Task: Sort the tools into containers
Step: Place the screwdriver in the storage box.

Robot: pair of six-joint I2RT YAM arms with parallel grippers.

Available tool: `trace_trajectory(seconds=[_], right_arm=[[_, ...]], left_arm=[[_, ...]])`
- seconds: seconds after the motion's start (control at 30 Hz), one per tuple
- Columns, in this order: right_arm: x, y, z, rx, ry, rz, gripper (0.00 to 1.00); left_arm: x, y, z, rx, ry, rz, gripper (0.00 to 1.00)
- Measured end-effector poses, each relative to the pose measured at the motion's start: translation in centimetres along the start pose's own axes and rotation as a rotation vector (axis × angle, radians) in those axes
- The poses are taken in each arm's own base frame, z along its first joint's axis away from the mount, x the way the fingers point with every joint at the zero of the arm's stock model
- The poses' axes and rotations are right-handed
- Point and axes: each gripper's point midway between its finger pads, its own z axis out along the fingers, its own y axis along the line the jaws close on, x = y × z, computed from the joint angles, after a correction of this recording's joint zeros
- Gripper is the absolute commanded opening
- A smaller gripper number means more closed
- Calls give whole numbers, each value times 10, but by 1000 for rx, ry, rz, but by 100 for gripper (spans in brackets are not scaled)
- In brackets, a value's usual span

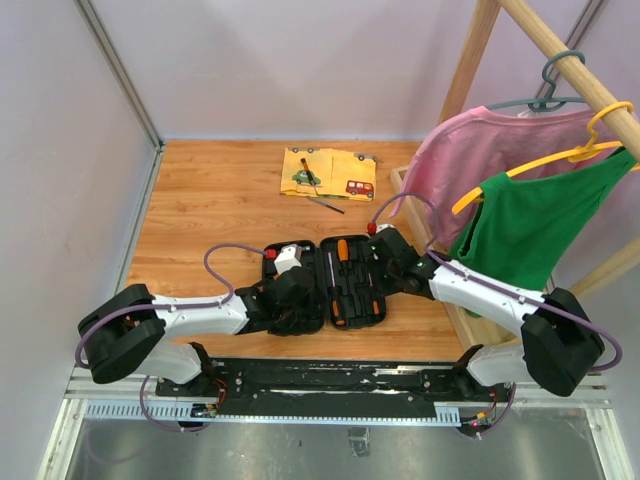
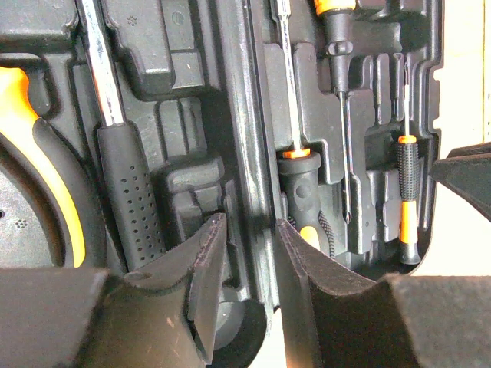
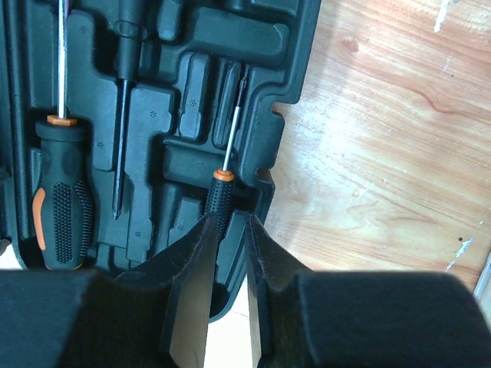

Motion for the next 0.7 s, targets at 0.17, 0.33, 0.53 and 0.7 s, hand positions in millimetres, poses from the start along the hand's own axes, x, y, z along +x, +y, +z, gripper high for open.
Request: trace_trajectory(seconds=[0.17, 0.33, 0.53, 0.7], right_arm=[[4, 1, 5, -8, 25, -5, 22], [3, 5, 6, -34, 27, -14, 22], [1, 3, 7, -31, 27, -6, 20], [1, 3, 10, -33, 30, -2, 20]], left_arm=[[0, 0, 0, 0, -1, -1, 37], [0, 0, 0, 0, -1, -1, 37], [0, 0, 0, 1, -1, -1, 36], [0, 0, -1, 4, -2, -2, 36]])
